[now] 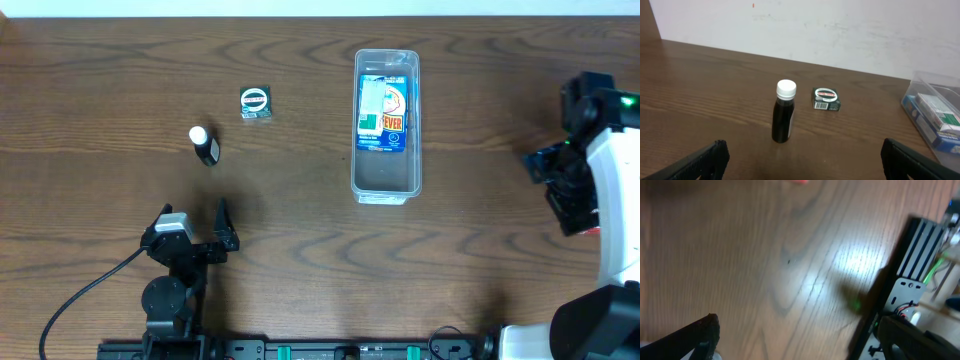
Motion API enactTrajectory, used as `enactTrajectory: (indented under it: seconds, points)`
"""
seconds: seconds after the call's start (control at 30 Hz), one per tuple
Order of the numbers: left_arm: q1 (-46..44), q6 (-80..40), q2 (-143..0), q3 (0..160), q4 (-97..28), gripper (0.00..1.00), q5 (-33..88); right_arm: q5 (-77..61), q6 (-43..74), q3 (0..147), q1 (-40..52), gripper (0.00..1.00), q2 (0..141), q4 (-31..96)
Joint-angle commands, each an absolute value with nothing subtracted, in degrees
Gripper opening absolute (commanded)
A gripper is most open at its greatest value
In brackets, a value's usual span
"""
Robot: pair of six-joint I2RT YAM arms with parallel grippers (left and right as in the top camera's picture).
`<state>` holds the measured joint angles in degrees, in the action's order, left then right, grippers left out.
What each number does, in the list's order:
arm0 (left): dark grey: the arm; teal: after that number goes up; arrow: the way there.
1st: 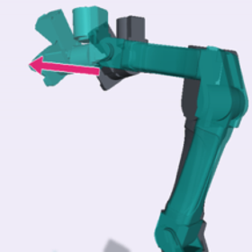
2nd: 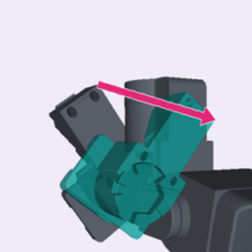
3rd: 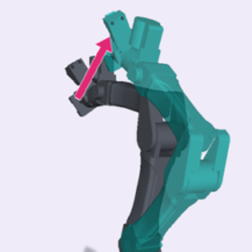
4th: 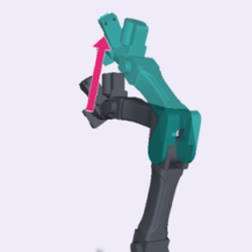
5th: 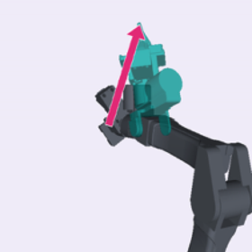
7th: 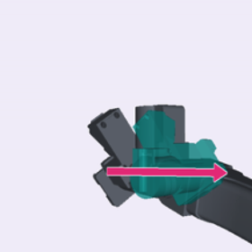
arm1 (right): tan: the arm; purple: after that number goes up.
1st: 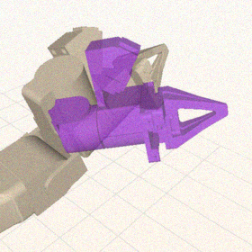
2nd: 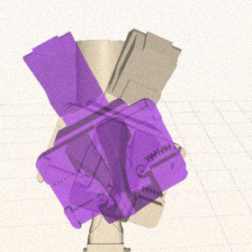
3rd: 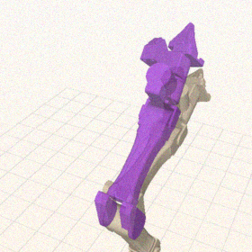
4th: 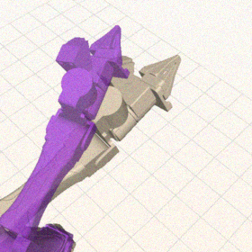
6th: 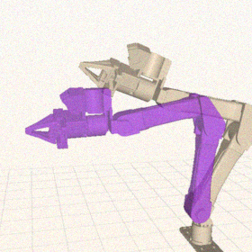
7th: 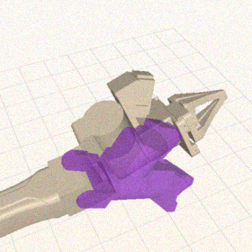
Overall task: Pack container
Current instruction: 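Withdraw the right gripper right toward the red-orange box, then lower the right gripper onto the red-orange box and grasp it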
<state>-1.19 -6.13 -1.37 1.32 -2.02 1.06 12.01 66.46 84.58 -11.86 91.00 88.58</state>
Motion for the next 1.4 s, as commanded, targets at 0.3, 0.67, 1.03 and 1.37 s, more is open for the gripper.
enactTrajectory:
  seconds: [0.3,0.67,1.03,1.37]
  points:
    - [-1.4,-5.8,-1.0,0.2,-4.2,0.98,-0.4,15.9,69.6,83.3,-21.5,0.99,90.3,81.2]
    - [-1.4,-5.8,-1.0,0.2,-4.2,0.98,-0.4,16.1,67.1,75.6,-27.8,0.99,90.4,71.9]
    - [-1.4,-5.8,-1.4,0.2,-4.2,0.98,-0.4,18.5,64.6,73.4,-28.2,0.99,90.8,65.4]
    - [-1.4,-5.8,-1.4,0.2,-4.2,0.98,-0.4,16.2,64.0,71.5,-31.0,0.99,95.6,61.5]
